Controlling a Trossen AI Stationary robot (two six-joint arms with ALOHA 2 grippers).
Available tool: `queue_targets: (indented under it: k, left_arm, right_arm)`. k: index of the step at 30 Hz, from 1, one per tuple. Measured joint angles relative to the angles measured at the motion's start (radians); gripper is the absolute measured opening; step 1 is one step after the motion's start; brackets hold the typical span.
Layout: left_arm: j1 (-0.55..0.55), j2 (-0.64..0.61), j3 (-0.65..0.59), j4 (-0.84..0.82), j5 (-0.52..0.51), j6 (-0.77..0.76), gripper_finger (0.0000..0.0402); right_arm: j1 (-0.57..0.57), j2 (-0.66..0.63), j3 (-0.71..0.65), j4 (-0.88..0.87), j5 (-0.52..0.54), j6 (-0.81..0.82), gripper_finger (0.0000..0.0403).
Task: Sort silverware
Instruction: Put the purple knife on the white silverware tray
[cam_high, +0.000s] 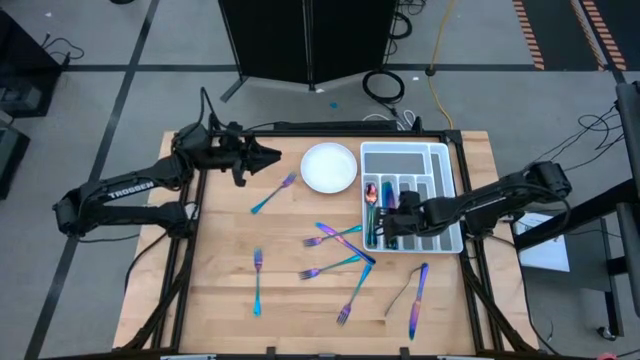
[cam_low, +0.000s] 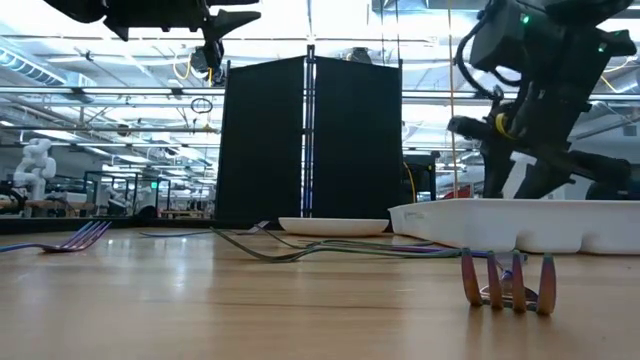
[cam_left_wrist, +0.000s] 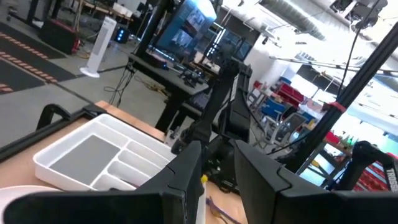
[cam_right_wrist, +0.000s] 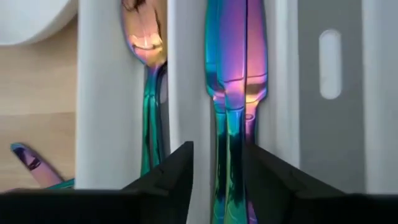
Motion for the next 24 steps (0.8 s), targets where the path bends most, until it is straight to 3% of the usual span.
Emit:
queue_targets:
  k: [9, 17, 20, 24]
  left_arm:
    - [-0.01, 0.018, 0.0, 0.0, -0.003, 0.059, 0.0095]
    - [-0.073, 0.101, 0.001, -0.012, -0.003, 0.061, 0.0095]
    - [-0.089, 0.133, 0.001, -0.012, -0.003, 0.068, 0.0095]
    - [-0.103, 0.16, 0.001, -0.012, -0.003, 0.12, 0.0095]
  right_arm:
    - [0.009, -0.174, 0.006, 0.018, -0.029, -0.118, 0.0123]
    - [0.154, -0.163, 0.21, 0.031, -0.164, -0.304, 0.0106]
    - [0.262, -0.098, 0.26, 0.007, -0.267, -0.256, 0.0094]
    - [0.413, -0.011, 0.285, -0.04, -0.389, -0.065, 0.0083]
